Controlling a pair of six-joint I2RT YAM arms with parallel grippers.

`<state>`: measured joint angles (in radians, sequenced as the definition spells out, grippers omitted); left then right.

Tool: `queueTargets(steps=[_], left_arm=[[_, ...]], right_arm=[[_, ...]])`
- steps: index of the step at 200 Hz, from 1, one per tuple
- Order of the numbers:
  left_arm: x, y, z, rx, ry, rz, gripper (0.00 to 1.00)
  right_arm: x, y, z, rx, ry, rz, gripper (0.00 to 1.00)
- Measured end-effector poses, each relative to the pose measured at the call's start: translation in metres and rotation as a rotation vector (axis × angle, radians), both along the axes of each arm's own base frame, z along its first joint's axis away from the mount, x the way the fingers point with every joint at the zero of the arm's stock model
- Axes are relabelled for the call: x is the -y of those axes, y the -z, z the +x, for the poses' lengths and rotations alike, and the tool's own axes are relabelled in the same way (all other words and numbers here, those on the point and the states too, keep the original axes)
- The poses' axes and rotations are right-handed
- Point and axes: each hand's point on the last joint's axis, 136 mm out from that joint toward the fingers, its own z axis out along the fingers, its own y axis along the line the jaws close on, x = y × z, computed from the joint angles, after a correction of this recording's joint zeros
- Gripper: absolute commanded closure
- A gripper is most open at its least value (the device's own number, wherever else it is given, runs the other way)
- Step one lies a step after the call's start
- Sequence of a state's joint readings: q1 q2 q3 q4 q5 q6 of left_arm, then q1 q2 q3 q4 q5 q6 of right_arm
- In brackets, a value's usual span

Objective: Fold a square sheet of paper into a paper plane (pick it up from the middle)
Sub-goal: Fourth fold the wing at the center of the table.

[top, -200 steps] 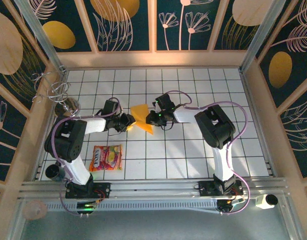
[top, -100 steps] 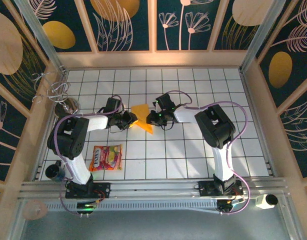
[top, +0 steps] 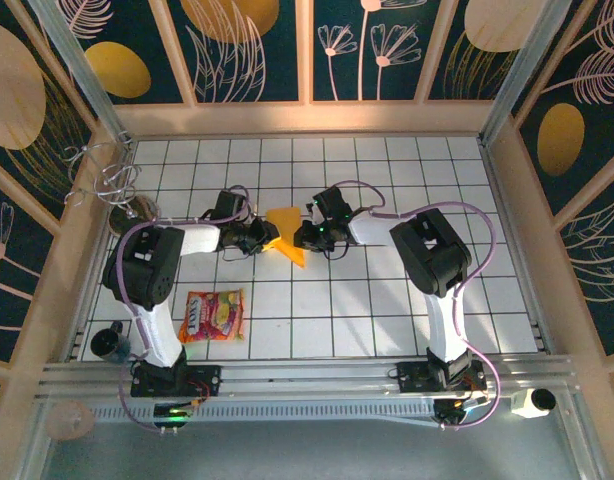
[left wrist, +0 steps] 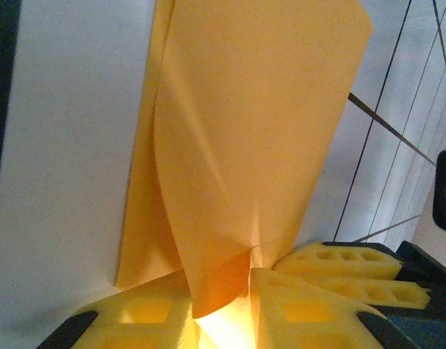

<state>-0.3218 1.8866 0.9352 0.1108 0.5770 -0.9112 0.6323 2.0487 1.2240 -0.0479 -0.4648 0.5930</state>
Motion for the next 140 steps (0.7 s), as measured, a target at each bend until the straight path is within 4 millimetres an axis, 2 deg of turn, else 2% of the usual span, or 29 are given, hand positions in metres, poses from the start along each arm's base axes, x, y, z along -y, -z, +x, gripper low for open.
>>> queueTargets(steps=[49, 75, 92, 118, 140], left_arm=[[0.000, 0.007, 0.000, -0.015, 0.021, 0.016, 0.94], [0.000, 0.005, 0.003, -0.012, 0.015, 0.018, 0.96], [-0.001, 0.004, 0.005, -0.019, -0.006, 0.017, 0.96], [-0.003, -0.002, 0.005, -0.027, -0.050, 0.005, 0.95], [-0.005, -0.011, 0.010, -0.017, -0.088, -0.003, 0.94]], right_arm=[[-0.001, -0.001, 0.000, 0.025, -0.028, 0.000, 0.78], [0.001, -0.005, 0.007, 0.073, -0.032, -0.023, 0.71], [0.006, -0.010, 0.013, 0.127, -0.021, -0.066, 0.70], [0.010, -0.028, 0.021, 0.252, 0.000, -0.141, 0.70], [0.002, -0.044, 0.018, 0.365, -0.013, -0.200, 0.70]])
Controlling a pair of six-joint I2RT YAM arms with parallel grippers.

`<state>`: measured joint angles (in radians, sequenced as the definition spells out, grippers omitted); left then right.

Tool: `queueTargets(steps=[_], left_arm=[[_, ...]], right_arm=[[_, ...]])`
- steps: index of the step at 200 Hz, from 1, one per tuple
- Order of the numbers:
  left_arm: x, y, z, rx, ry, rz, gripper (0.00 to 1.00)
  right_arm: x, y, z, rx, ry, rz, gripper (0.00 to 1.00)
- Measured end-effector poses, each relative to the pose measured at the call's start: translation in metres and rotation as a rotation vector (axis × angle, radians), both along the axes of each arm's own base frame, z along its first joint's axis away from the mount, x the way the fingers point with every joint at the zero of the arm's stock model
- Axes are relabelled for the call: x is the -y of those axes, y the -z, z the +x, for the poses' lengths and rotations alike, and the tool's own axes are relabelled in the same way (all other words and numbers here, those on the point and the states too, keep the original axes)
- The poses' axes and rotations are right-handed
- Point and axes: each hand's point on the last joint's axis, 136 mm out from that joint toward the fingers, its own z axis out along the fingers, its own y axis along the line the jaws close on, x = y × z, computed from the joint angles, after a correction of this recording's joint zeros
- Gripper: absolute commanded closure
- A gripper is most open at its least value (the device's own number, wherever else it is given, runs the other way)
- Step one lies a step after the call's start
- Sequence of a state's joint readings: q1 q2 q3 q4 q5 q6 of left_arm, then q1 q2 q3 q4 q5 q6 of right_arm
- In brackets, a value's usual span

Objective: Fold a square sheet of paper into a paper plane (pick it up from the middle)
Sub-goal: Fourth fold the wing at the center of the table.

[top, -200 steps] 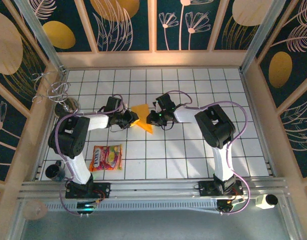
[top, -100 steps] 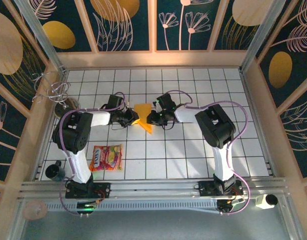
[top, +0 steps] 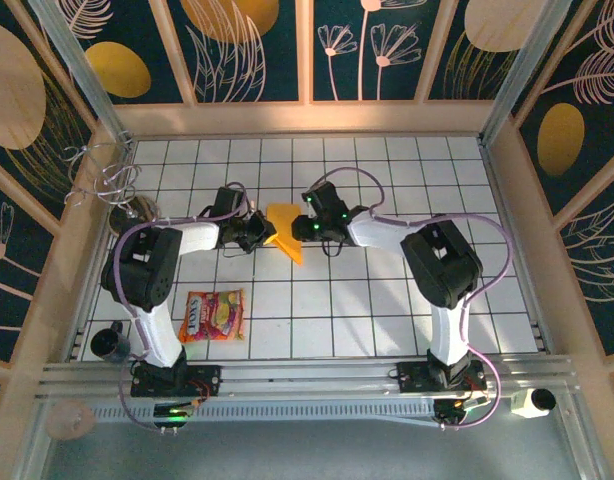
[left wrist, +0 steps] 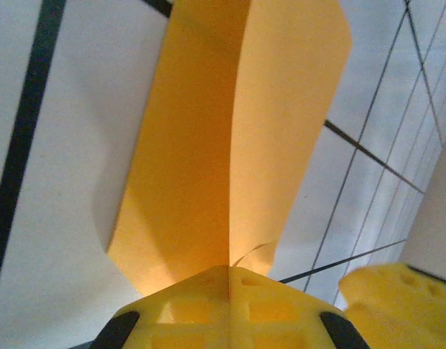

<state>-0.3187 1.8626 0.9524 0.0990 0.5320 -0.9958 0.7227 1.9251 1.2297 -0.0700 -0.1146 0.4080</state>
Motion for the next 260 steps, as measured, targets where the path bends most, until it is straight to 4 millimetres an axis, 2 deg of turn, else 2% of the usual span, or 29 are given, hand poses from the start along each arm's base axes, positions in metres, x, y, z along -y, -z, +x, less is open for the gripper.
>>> queueTargets(steps=[37, 70, 139, 182, 214, 260], left_arm=[[-0.003, -0.005, 0.006, 0.004, -0.046, 0.003, 0.93], [-0.005, -0.004, 0.007, -0.006, -0.066, 0.005, 0.93], [-0.005, -0.004, 0.007, -0.015, -0.078, 0.001, 0.92], [-0.005, -0.005, 0.007, -0.018, -0.081, 0.000, 0.92], [-0.003, -0.012, 0.014, 0.003, -0.080, -0.008, 0.90], [-0.003, -0.016, 0.017, 0.008, -0.086, -0.002, 0.93]], right_arm=[[-0.023, -0.003, -0.020, 0.122, -0.075, -0.114, 0.68], [-0.037, 0.005, -0.025, 0.172, -0.102, -0.177, 0.68], [-0.033, 0.036, -0.027, 0.161, -0.106, -0.258, 0.67], [-0.034, 0.037, -0.025, 0.177, -0.105, -0.277, 0.68], [-0.031, 0.037, -0.022, 0.194, -0.094, -0.296, 0.71], [-0.025, 0.036, -0.017, 0.226, -0.085, -0.337, 0.73]])
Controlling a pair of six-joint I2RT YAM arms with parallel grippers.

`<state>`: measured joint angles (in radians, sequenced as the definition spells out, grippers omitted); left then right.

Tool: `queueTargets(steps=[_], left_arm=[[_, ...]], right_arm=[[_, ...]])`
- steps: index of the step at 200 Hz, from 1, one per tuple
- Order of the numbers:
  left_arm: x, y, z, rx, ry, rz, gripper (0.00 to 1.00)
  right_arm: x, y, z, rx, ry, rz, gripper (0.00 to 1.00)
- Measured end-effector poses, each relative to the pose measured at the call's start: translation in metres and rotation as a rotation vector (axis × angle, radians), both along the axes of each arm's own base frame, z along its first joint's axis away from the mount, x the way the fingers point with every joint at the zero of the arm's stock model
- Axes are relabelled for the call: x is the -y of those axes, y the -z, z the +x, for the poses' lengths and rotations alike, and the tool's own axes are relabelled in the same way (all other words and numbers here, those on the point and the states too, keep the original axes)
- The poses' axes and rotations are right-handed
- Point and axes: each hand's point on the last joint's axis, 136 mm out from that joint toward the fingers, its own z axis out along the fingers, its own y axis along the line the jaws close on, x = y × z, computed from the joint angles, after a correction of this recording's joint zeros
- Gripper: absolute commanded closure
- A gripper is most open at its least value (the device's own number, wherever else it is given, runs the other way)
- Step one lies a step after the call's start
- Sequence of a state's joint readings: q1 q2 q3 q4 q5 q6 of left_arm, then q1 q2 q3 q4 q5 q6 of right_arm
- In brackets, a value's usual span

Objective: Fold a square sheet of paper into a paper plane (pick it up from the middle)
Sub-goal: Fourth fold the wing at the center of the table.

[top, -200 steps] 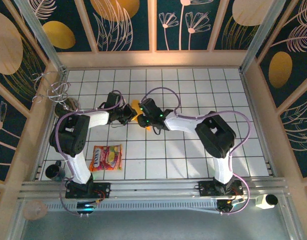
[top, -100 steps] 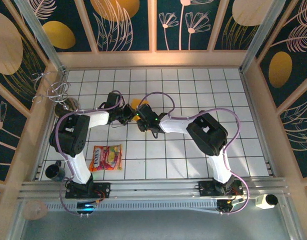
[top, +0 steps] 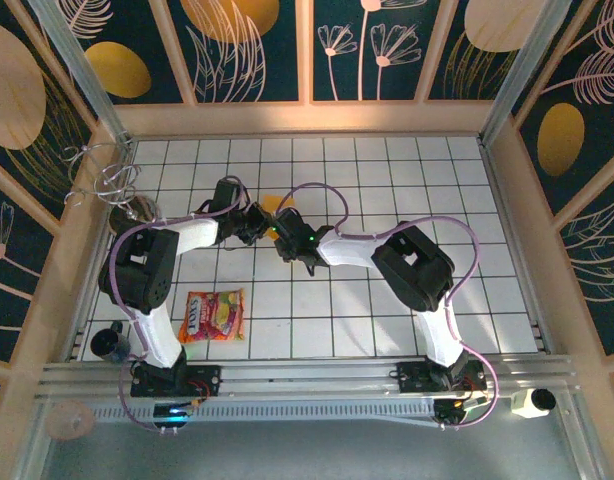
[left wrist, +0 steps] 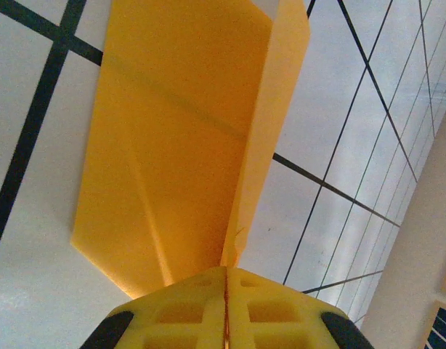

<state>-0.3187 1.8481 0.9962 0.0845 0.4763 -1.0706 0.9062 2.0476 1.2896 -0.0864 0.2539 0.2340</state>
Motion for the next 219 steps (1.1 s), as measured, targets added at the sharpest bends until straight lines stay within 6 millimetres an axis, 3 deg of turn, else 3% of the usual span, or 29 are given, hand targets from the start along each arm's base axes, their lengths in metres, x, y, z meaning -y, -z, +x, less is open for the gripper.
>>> queueTargets(steps=[112, 171, 187, 219], left_arm=[[-0.001, -0.001, 0.001, -0.002, -0.002, 0.008, 0.96], [-0.001, -0.001, 0.001, -0.003, -0.002, 0.008, 0.95], [-0.001, -0.001, 0.001, -0.004, -0.001, 0.009, 0.92], [-0.002, -0.002, 0.001, -0.003, 0.008, 0.028, 0.75]], right_arm=[[0.007, -0.005, 0.005, 0.096, 0.001, -0.100, 0.70], [0.009, -0.005, 0.006, 0.111, -0.005, -0.121, 0.81], [0.010, -0.004, 0.007, 0.115, -0.009, -0.131, 0.86], [0.010, -0.004, 0.007, 0.120, -0.023, -0.144, 0.91]])
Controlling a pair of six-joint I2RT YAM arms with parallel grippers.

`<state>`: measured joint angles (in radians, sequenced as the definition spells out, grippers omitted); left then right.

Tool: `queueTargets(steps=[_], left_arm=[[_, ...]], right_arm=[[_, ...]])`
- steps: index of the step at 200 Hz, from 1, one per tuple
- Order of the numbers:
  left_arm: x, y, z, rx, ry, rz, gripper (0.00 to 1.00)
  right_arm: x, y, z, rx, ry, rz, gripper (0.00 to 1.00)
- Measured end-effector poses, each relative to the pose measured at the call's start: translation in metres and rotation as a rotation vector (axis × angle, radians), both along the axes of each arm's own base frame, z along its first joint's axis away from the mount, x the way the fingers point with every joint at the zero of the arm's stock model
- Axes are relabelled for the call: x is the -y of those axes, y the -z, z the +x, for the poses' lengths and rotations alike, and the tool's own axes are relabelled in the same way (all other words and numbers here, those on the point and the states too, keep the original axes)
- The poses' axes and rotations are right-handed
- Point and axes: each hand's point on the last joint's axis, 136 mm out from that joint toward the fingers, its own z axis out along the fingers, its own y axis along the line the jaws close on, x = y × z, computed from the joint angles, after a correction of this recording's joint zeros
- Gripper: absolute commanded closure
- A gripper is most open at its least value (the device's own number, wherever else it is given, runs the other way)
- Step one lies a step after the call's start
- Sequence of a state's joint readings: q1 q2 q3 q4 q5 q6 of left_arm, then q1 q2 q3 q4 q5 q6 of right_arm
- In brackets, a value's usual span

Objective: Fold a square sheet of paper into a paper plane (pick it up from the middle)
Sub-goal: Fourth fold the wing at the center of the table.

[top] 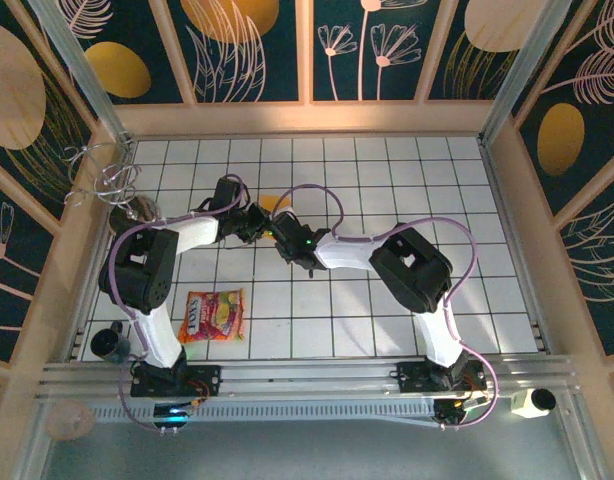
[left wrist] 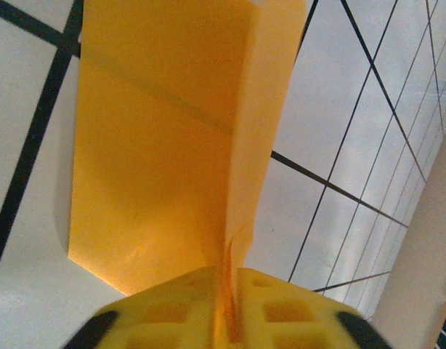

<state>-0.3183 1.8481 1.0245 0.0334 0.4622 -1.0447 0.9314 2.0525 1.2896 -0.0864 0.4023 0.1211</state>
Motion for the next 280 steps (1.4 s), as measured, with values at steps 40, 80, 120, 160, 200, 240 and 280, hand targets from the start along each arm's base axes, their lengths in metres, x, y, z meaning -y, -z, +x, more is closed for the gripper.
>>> queueTargets(steps=[40, 80, 120, 160, 200, 240, 280], left_arm=[[-0.019, -0.014, 0.013, 0.048, -0.032, 0.034, 0.58], [-0.049, -0.044, 0.026, 0.135, -0.104, 0.067, 0.52], [-0.055, -0.058, 0.017, 0.182, -0.112, 0.075, 0.52], [-0.054, -0.036, -0.008, 0.147, -0.084, 0.052, 0.55], [-0.039, -0.022, -0.034, 0.120, -0.041, -0.005, 0.63], [-0.012, -0.025, -0.045, 0.138, 0.020, -0.069, 0.64], [0.009, -0.020, -0.045, 0.136, 0.068, -0.093, 0.64]], right_arm=[[-0.003, 0.005, -0.006, -0.038, -0.038, 0.015, 0.93], [0.000, 0.011, -0.016, -0.137, -0.086, 0.087, 0.93], [0.009, 0.011, -0.022, -0.239, -0.100, 0.183, 0.93], [0.012, 0.011, -0.029, -0.336, -0.121, 0.286, 0.93], [0.014, 0.010, -0.031, -0.425, -0.131, 0.396, 0.93], [0.016, 0.009, -0.033, -0.492, -0.133, 0.487, 0.93], [0.016, 0.005, -0.035, -0.542, -0.148, 0.568, 0.92]])
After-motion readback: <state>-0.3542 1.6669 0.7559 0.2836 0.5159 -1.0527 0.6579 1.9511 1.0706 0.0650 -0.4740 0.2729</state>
